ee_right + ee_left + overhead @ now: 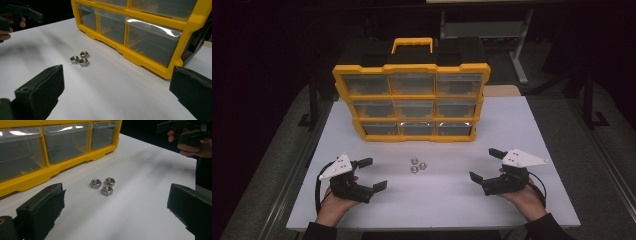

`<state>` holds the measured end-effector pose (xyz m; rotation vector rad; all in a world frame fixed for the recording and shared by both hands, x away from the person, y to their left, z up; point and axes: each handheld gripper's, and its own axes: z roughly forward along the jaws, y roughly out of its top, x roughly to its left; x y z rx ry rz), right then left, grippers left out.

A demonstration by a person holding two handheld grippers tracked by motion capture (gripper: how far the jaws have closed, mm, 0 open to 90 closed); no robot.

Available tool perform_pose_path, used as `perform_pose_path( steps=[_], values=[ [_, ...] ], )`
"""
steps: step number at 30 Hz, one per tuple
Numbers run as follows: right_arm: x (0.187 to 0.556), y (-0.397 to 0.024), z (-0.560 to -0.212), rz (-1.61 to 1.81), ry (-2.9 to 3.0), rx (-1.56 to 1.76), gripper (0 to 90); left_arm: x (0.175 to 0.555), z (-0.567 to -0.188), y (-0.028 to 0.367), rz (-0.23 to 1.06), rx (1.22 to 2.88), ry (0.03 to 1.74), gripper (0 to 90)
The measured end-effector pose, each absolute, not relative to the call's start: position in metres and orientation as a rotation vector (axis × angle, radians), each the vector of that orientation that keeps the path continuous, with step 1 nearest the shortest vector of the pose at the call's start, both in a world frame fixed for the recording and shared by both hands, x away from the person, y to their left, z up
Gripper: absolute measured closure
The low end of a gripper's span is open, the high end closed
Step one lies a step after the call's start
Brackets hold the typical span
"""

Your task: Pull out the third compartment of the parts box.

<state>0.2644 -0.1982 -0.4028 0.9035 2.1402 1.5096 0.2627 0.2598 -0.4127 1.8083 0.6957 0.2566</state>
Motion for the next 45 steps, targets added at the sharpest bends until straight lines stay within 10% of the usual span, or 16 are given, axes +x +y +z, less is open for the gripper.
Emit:
perform_pose_path(
  steps=[45],
  values=[
    [0.294, -0.172, -0.389, 1.555, 2.168, 0.846, 0.0, 0.264, -0.413, 0.257, 0.217, 1.813, 0.684, 0.6]
  ],
)
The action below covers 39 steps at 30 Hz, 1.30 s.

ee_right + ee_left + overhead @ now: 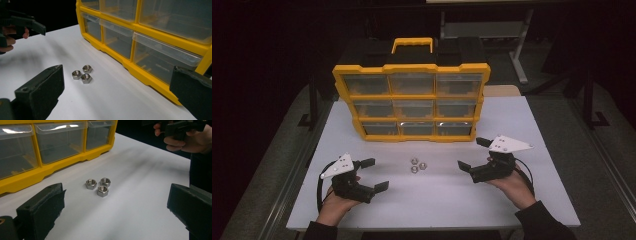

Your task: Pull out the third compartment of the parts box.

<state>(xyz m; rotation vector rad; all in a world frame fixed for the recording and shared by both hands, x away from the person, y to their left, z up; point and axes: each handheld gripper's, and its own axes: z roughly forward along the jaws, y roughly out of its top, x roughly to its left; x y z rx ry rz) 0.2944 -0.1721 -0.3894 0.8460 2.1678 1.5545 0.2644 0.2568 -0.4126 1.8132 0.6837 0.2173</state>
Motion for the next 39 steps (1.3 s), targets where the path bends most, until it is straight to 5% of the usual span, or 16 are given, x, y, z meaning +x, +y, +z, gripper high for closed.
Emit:
perform_pose_path(
  steps=[39],
  values=[
    [0.321, -0.138, -0.385, 1.539, 2.262, 0.795, 0.0, 0.265, -0.414, 0.257, 0.204, 1.797, 0.703, 0.6]
  ],
)
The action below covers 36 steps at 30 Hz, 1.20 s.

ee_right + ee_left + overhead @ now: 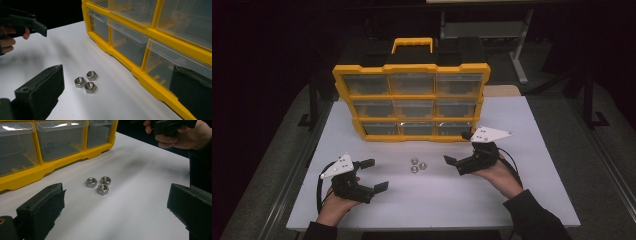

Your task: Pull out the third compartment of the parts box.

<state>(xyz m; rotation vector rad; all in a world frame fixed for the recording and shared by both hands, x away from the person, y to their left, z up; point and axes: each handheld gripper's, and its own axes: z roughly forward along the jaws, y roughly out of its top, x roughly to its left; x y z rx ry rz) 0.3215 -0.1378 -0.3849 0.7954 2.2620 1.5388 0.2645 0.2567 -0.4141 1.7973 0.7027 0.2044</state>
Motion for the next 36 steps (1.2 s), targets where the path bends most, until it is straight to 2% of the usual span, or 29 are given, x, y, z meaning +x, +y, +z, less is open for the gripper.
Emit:
perform_pose_path(
  steps=[36],
  values=[
    [0.34, -0.107, -0.385, 1.492, 2.362, 0.74, 0.0, 0.265, -0.414, 0.254, 0.192, 1.801, 0.694, 0.6]
  ],
)
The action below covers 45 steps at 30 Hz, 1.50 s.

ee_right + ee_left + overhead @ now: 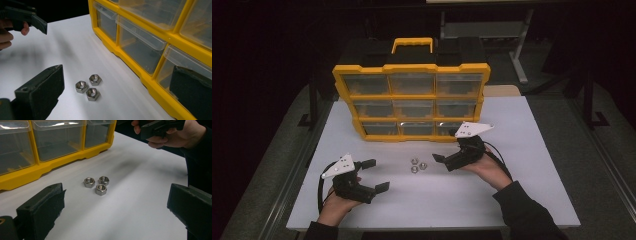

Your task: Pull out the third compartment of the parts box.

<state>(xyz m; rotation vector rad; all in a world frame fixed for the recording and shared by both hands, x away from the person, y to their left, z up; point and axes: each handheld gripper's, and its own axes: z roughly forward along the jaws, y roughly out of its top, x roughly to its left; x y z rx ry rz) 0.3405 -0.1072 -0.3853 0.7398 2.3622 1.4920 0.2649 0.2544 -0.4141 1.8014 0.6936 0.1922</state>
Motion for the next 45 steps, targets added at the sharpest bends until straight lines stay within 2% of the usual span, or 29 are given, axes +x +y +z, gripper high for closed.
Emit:
perform_pose_path(
  steps=[45],
  values=[
    [0.337, -0.088, -0.396, 1.213, 2.419, 0.565, 0.0, 0.263, -0.414, 0.255, 0.198, 1.809, 0.687, 0.6]
  ],
)
